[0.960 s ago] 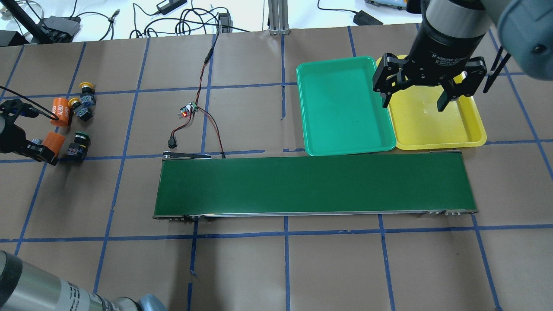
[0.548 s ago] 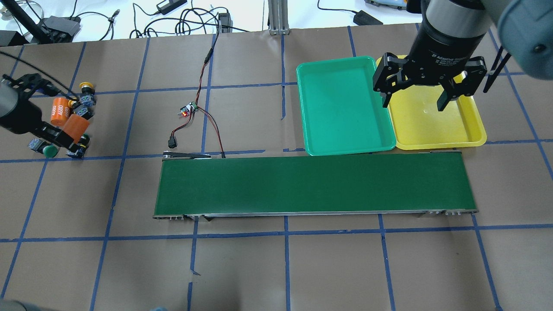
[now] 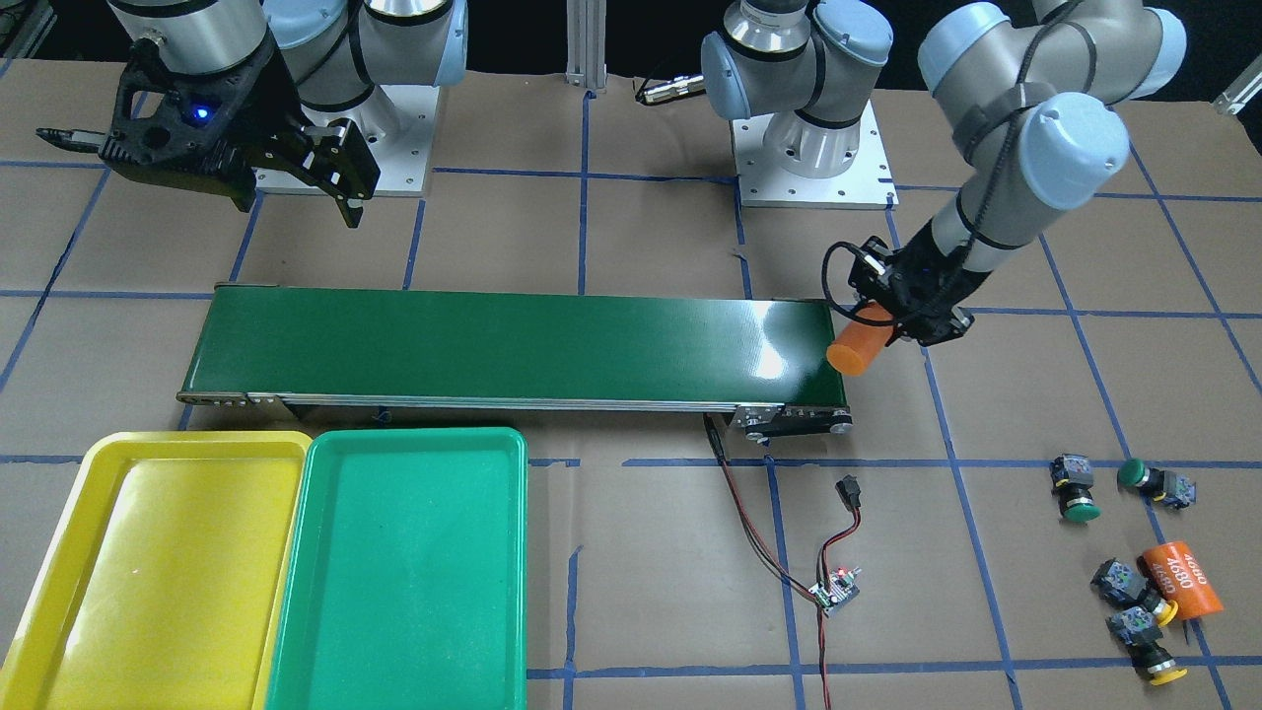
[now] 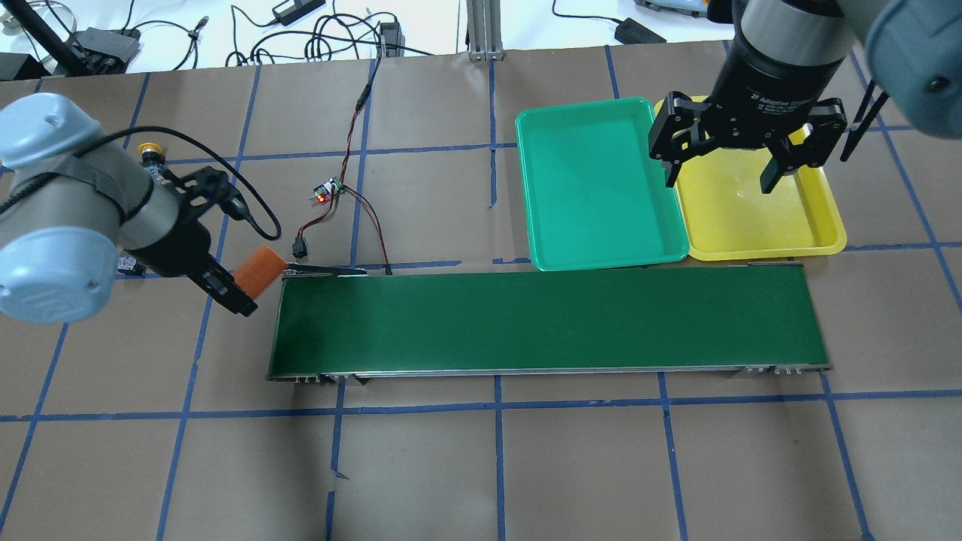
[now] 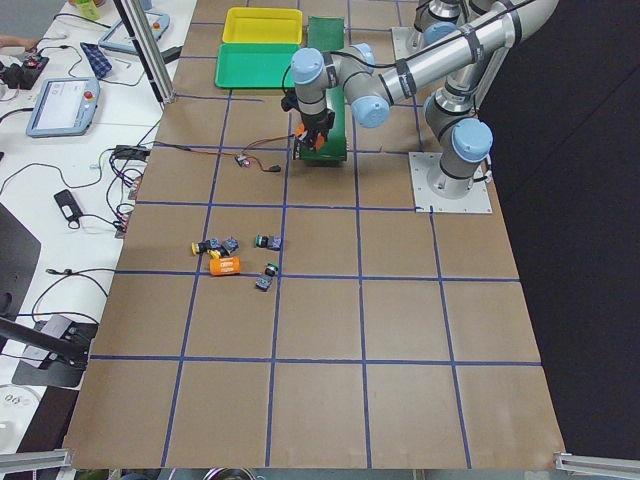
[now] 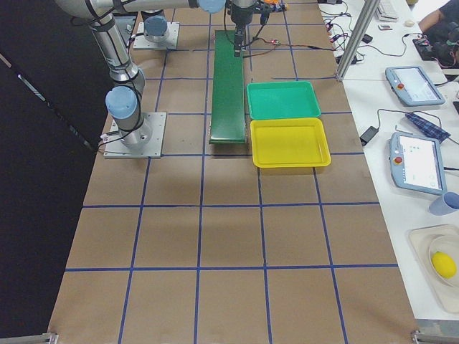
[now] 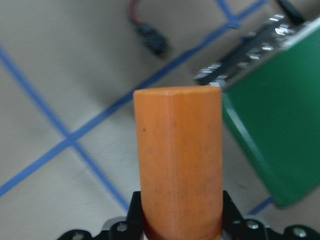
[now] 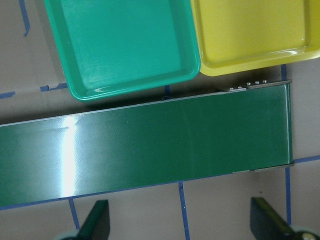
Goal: Sort buttons by color to trays
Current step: 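Carry the orange cylinder to the conveyor belt and release it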
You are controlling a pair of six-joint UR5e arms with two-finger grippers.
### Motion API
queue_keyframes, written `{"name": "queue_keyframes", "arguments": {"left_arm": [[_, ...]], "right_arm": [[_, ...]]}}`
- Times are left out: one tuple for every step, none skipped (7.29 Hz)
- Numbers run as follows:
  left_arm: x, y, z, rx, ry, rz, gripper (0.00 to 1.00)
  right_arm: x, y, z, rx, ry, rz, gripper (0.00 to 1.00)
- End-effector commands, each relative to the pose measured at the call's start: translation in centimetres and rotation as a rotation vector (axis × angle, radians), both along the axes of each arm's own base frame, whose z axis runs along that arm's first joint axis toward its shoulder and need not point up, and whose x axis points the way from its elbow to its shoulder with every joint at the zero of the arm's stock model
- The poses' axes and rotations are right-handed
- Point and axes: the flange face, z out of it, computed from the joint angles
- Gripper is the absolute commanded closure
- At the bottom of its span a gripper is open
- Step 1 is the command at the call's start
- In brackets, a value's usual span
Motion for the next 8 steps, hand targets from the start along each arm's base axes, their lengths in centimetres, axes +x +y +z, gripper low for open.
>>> {"name": "queue_keyframes", "arguments": {"left_arm": [[-3.5, 2.4, -0.8, -0.015, 0.023, -0.15, 0.93], [-4.3, 2.9, -1.2, -0.007, 0.035, -0.17, 0.92], [-5.6, 3.5, -2.4, -0.005, 0.035, -0.198, 0.9], [-6.7, 4.1, -3.6, -0.028, 0.023, -0.204, 0.55], [-7.1, 4.5, -4.8, -0.038, 0.018, -0.18, 0.06], [-7.0, 4.2, -4.4, -0.065, 0.009, -0.187, 0.0], [-6.7, 4.1, -3.3, -0.088, -0.009, -0.144, 0.0], [-5.8, 3.1, -2.0, -0.114, -0.018, -0.111, 0.0]], "right_arm": [[0.0, 0.0, 0.0, 0.0, 0.0, 0.001, 0.0], [0.0, 0.0, 0.0, 0.0, 0.0, -0.001, 0.0], [0.0, 0.0, 0.0, 0.0, 0.0, -0.001, 0.0], [0.0, 0.0, 0.1, -0.001, 0.0, 0.001, 0.0], [0.0, 0.0, 0.0, 0.0, 0.0, 0.001, 0.0], [0.0, 0.0, 0.0, 0.0, 0.0, 0.001, 0.0], [0.0, 0.0, 0.0, 0.0, 0.0, 0.001, 0.0], [0.0, 0.0, 0.0, 0.0, 0.0, 0.001, 0.0]]}}
